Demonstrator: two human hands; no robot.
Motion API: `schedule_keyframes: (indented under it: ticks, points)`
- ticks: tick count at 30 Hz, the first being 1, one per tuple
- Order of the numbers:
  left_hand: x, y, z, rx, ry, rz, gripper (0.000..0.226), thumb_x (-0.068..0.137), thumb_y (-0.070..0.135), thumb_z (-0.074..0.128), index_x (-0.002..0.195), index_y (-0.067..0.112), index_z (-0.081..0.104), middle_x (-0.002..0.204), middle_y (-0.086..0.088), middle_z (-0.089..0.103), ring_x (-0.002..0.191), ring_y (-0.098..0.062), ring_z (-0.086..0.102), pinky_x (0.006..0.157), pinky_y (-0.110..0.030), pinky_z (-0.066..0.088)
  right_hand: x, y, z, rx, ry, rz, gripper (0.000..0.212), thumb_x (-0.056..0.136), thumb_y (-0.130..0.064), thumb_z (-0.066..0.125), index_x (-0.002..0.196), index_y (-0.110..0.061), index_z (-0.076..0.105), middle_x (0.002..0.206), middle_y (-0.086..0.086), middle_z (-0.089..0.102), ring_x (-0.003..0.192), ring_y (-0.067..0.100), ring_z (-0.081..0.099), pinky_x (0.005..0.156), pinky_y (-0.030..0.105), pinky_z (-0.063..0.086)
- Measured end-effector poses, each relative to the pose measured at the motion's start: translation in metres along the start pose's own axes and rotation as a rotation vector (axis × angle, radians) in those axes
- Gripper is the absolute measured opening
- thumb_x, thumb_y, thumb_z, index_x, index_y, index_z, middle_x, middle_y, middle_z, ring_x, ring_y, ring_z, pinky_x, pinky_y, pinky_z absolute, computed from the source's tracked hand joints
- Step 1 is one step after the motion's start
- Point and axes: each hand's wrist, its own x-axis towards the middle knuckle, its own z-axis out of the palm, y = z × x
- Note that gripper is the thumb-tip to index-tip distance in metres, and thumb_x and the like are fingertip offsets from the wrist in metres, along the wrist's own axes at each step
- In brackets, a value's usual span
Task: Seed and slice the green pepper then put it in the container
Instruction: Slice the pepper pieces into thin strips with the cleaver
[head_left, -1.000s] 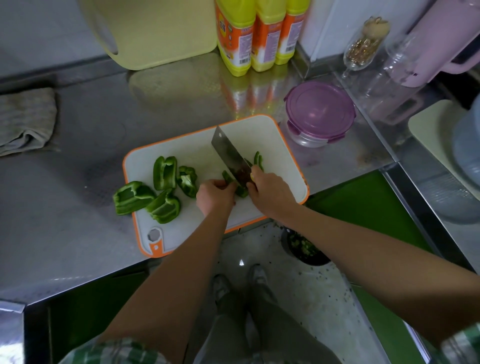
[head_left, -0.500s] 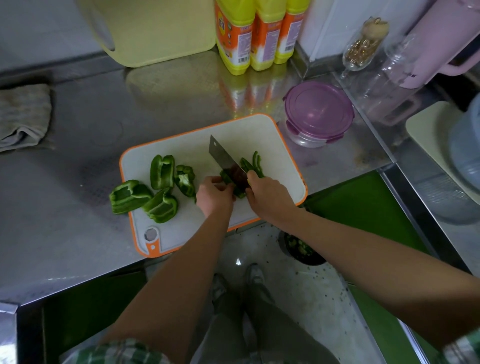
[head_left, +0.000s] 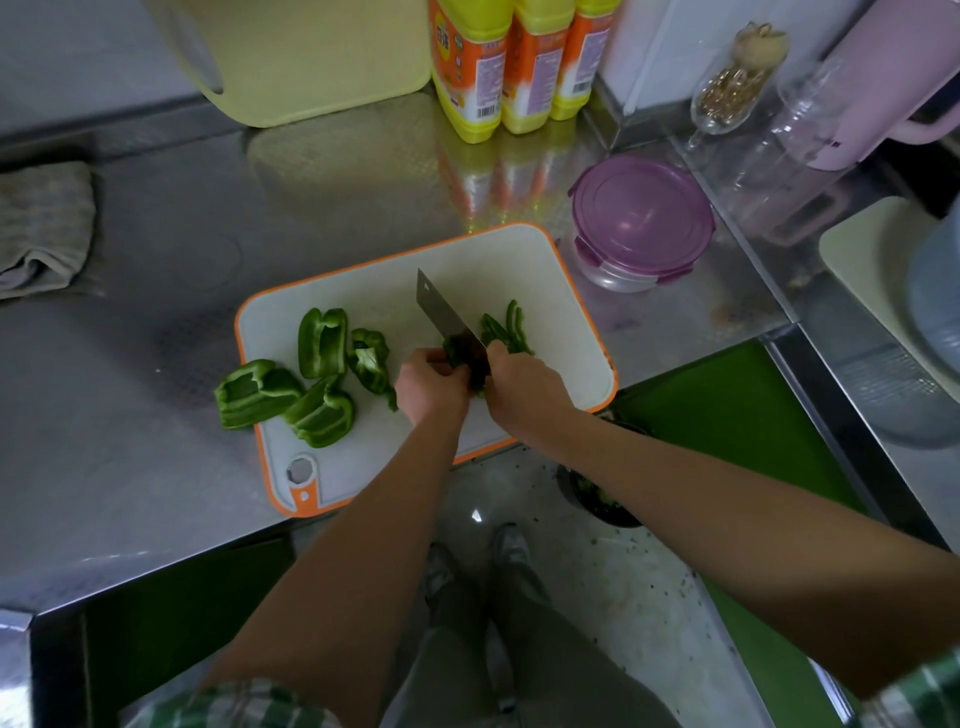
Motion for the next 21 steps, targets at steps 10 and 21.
schedule_keyframes:
  ticks: [10, 21]
  points:
    - [0.0, -0.001, -0.003, 0.082, 0.012, 0.074, 0.023, 0.079, 0.014, 0.074, 0.101, 0.01, 0.07, 0.1, -0.006, 0.071, 0.087, -0.018, 0.06, 0.072, -0.024, 0.044, 0.007, 0.007, 0.006, 0.02, 0.087, -0.018, 0.017, 0.1, -0.021, 0.041, 0.109, -0.007, 0.044, 0.089, 0.013, 0.063, 0.08, 0.033, 0.062, 0.059, 0.033, 0.035]
    - [-0.002, -0.007, -0.014, 0.002, 0.055, 0.032, 0.029, 0.082, 0.027, 0.075, 0.105, 0.012, 0.064, 0.08, -0.001, 0.07, 0.081, -0.02, 0.068, 0.077, -0.033, 0.054, 0.005, 0.016, -0.009, 0.118, 0.176, -0.052, 0.025, 0.099, -0.023, 0.044, 0.115, -0.003, 0.046, 0.072, 0.002, 0.047, 0.065, 0.028, 0.056, 0.056, 0.03, 0.032]
